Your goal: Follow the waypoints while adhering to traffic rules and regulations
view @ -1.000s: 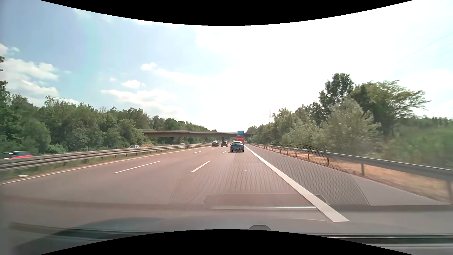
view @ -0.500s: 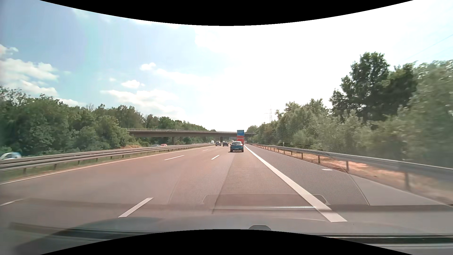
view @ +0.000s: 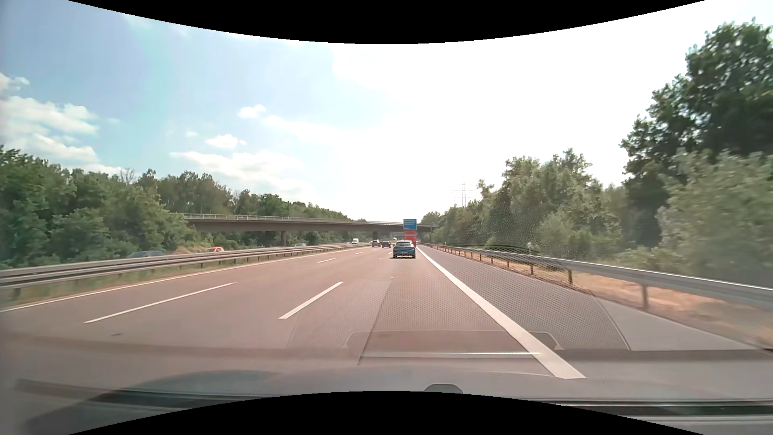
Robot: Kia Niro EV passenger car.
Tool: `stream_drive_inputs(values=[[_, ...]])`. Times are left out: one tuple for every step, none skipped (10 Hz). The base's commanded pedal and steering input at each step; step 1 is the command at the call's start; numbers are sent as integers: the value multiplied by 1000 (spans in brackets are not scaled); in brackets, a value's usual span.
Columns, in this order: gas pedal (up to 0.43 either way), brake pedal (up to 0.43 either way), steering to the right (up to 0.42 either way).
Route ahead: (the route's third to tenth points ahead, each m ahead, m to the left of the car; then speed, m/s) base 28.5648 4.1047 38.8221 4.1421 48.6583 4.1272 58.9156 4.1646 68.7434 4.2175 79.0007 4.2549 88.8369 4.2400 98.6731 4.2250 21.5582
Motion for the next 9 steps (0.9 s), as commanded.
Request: stream_drive_inputs(values=[[157,0,-4],[157,0,-4],[157,0,-4],[157,0,-4],[157,0,-4],[157,0,-5],[157,0,-4],[157,0,-5],[157,0,-5]])
